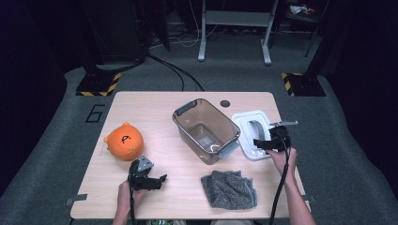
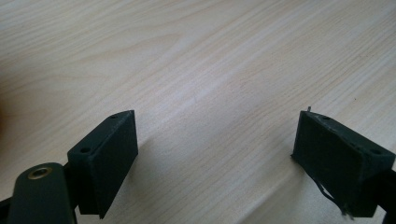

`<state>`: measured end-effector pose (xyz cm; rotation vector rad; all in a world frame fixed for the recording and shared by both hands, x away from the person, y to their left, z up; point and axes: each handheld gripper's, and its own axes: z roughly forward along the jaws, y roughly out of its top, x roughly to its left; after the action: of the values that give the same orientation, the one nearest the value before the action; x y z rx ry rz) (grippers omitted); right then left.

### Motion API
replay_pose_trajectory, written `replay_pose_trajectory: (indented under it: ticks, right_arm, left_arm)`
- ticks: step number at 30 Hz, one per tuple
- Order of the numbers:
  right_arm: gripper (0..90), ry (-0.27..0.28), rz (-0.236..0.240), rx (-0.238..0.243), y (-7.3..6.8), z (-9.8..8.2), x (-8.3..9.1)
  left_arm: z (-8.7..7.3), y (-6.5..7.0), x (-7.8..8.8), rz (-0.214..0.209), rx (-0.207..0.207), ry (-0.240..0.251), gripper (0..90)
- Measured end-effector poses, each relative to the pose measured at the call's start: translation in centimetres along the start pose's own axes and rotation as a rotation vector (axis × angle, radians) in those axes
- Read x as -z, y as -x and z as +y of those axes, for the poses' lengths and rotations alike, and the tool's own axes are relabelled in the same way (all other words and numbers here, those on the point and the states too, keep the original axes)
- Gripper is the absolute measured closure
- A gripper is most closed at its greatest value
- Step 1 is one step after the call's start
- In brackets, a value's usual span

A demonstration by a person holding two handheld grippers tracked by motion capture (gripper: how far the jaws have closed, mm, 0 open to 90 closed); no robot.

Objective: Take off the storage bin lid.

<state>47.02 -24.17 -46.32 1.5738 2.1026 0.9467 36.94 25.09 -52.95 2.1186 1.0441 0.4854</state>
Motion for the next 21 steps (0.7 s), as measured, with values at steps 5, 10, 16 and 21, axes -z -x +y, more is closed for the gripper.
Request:
replay_pose_trajectory:
  ticks: [5, 10, 16, 21]
  right_arm:
    - [10.4, 0.007, 0.013, 0.023, -0.3, -1.9, 0.9]
    - [7.8, 0.007, 0.012, 0.042, -0.5, -3.8, 1.3]
    - [5.4, 0.014, 0.011, 0.044, -0.7, -5.9, 1.5]
    - [2.7, 0.015, 0.006, 0.033, -0.7, -7.1, 1.8]
  left_arm:
    - [0.0, 0.0, 0.0, 0.0, 0.0, 0.001, 13.2]
    - [0.0, 0.0, 0.0, 0.0, 0.0, 0.0, 13.2]
    - [0.0, 0.0, 0.0, -0.003, 0.005, 0.002, 13.2]
    - [0.0, 0.0, -0.1, 0.002, 0.006, 0.008, 13.2]
